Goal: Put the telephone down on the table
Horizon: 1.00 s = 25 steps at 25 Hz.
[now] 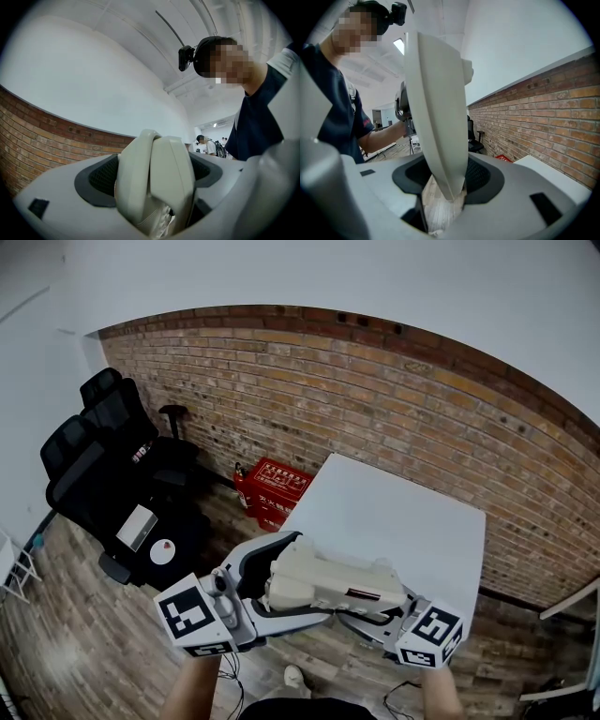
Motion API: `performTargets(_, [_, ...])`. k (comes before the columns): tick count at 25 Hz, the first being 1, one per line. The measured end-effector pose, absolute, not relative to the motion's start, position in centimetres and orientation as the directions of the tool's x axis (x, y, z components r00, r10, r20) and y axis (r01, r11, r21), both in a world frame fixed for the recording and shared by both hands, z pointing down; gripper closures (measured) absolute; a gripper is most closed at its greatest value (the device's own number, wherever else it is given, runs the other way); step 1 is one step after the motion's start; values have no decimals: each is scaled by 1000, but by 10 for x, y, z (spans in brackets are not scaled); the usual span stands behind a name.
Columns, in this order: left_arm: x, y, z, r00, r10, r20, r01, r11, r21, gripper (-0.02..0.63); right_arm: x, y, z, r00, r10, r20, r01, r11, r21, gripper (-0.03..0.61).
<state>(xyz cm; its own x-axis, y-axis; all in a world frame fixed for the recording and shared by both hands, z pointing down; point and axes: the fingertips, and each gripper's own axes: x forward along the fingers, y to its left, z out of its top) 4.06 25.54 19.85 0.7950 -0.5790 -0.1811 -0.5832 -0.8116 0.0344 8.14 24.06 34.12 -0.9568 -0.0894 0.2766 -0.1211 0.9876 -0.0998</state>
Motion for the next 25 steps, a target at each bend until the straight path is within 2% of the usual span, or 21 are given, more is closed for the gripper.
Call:
performTargets(14, [-17, 228, 206, 802, -570, -180, -574, -818, 34, 147, 30, 217, 339, -949, -129, 288, -160, 984, -84, 380])
performTargets(25, [-32, 208, 214, 805, -561, -192, -564, -825, 41, 149, 16, 197, 347, -945, -141, 295, -172, 981, -84, 380])
